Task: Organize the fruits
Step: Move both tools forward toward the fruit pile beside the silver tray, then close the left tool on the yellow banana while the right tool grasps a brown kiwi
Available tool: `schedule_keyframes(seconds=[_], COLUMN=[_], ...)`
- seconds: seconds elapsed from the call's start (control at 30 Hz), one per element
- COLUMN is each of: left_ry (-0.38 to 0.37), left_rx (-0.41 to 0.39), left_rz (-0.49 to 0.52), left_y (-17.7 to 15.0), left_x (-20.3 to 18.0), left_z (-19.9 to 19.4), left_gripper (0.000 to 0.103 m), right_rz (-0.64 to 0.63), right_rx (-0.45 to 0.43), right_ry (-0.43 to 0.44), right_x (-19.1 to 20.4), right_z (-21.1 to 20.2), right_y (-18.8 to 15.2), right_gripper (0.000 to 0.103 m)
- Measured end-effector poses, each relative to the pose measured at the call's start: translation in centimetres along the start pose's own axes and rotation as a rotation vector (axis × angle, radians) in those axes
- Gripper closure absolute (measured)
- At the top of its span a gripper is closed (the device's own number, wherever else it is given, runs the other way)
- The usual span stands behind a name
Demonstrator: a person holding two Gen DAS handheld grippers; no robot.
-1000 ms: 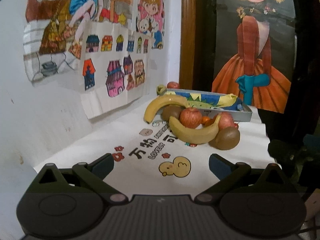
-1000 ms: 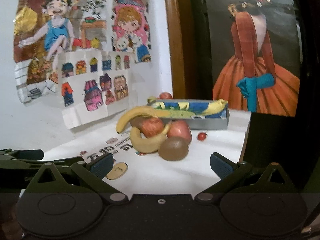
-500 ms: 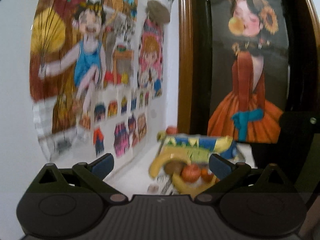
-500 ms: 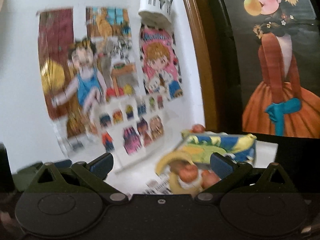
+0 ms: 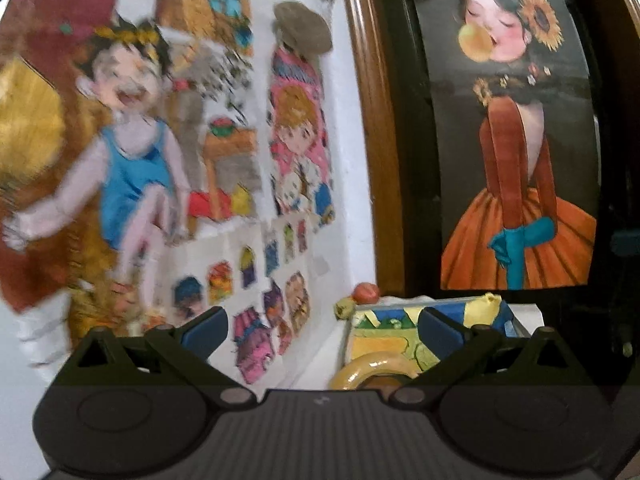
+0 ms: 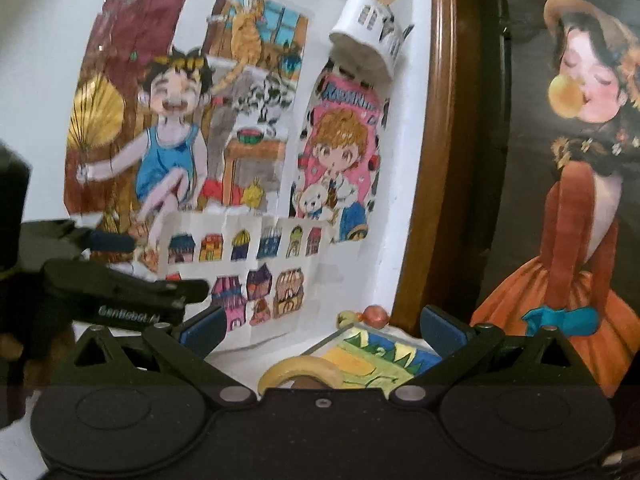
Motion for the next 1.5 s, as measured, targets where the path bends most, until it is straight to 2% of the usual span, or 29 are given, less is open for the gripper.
schedule_keyframes(seconds=[0.23,0.4,0.57,0.87,0.97,1.17,1.5], left_ry=[-0.194,-0.331,-0.399,-0.570,-0.601,-0.657,-0.700], left_rx=[0.070,0.090,0.061,0.107,0.122,0.177,0.237], left_rz=[0.007,0.060,0.241,0.550,0.637,0.716,0.736], left_y=[-4.4,-7.8,-10.1,-13.5,-14.4,-15.2,-15.2], left_x=[-1.1,-2.1,-3.9,-7.8,-8.5,-9.2,-9.1], left_z=[7.9,11.3,12.6,14.8,15.7,18.0,19.8], left_gripper=[0.000,0.000,0.000,0.000,0.000,0.000,0.008], right_rz=[0.082,0.129,0.157,0.148,0.125,0.131,0.143], right_rx=[0.082,0.175,0.233,0.369,0.401,0.428,0.446], right_ry=[0.022,0.005,-0.018,-0.001,0.010,0.030,0.047], right_x=[-1.7,-1.9,-3.0,-4.1,-3.9,-4.4,-4.4], right_z=[5.2,8.1,10.1,13.8,14.8,16.0,17.4], right_y=[-6.1,-10.9,-13.9,-17.7,-18.6,-19.7,-20.3], right_gripper=[0.001,0.001,0.001,0.001,0.001,0.002,0.005])
Point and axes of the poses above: each gripper's, at about its wrist camera, not at the fingertips, and z roughly the way its jaws point, x to its left, y to its top, the point moved 5 cm from there along z, roughly the way its jaws point, and after that the axes turned 9 degrees about x, right-handed, at the moved point
